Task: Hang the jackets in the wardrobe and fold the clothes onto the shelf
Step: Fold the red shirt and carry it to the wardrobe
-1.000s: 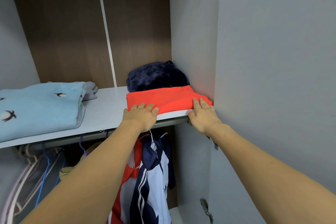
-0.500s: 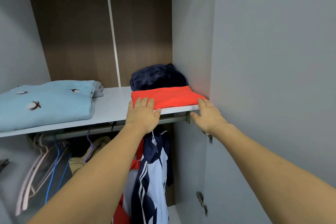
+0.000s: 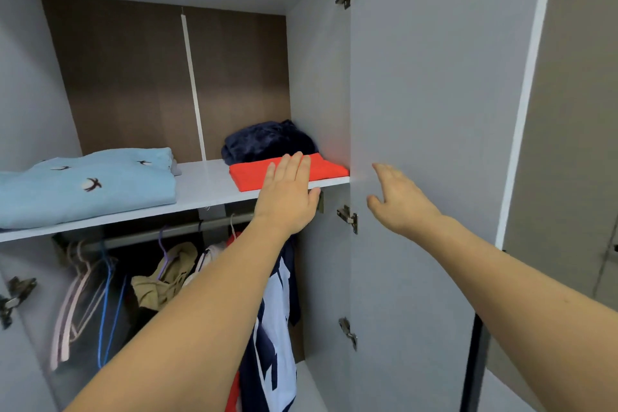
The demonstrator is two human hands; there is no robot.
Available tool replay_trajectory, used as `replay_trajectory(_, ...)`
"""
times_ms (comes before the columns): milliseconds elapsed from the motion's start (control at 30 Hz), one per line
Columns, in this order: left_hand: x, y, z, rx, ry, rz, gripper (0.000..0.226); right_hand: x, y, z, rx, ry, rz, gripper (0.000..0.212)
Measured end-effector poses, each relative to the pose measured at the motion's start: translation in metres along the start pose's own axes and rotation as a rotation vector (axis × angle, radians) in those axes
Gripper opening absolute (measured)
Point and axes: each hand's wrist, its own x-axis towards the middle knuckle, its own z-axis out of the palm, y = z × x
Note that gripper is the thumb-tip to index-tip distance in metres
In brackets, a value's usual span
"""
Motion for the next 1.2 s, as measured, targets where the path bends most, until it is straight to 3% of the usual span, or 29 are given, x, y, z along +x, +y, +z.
replay_trajectory(367,-0.028,0.123,-0.041,-0.17,0.158,0.355,0.066,-0.149,0.024,-0.1,-0.23,0.288,0.113,0.059)
replay_trajectory(767,-0.074,0.412,-0.082,-0.407,0.162,0.645,0.064,-0.379,0.169,-0.248,-0.365,0.428,0.576,0.059)
replay_trajectory(1200,-0.125,0.719,-0.04,-0.576,0.031,1.059,0.062,-0.571,0.329,-0.316,-0.399,0.485,0.948,0.056)
